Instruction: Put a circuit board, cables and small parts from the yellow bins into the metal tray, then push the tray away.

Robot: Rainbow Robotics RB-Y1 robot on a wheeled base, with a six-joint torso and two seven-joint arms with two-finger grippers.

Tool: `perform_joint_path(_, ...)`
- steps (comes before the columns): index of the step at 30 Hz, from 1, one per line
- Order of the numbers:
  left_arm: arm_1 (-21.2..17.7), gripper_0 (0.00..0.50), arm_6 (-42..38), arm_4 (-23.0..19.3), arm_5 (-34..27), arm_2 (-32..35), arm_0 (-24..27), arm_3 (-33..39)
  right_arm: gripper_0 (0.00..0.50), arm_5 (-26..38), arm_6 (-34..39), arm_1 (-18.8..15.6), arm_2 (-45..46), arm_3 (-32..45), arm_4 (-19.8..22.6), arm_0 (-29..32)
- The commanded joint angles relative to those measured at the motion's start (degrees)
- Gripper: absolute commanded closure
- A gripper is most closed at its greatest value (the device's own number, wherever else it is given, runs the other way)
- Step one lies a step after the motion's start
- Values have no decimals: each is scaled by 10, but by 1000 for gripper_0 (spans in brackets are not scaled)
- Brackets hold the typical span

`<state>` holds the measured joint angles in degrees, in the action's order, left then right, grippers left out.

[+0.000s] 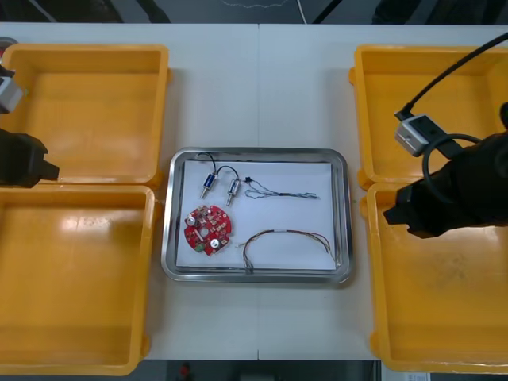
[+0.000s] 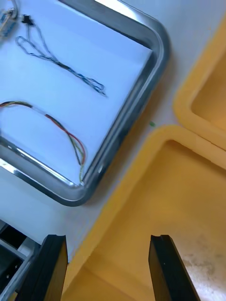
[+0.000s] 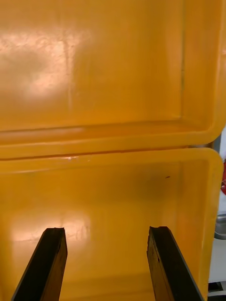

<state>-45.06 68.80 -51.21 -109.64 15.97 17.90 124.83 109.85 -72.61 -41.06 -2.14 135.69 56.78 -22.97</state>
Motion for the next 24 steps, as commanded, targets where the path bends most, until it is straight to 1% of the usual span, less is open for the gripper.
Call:
perform_joint_path(1,-25,0,28,-6,-4,41,-45,31,0,2,10,3,-88,20,8,-73)
perform_joint_path(4,-25,0,29,-2,-4,50,-68,45,0,2,7,23,-138,19,7,-104)
perform_joint_path(6,-25,0,30,-1,-4,55,-82,52,0,2,5,38,-168,20,-1,-123)
perform_joint_path(8,-25,0,31,2,-4,60,-101,60,0,2,3,58,-209,19,-18,-145)
perform_joint_path(11,-25,0,32,9,-4,65,-118,68,0,2,-5,79,-263,17,-40,-165)
perform_joint_path(15,-25,0,33,9,-4,69,-133,75,0,2,-21,94,-338,2,-65,-190)
perform_joint_path(18,-25,0,33,10,-4,72,-152,86,0,2,-74,105,-407,-17,-110,-215)
perform_joint_path(21,-25,0,32,10,-4,71,-165,93,0,2,-116,121,-451,-44,-139,-232)
perform_joint_path(24,-25,0,33,11,-4,72,-170,96,0,0,-155,139,-483,-78,-146,-246)
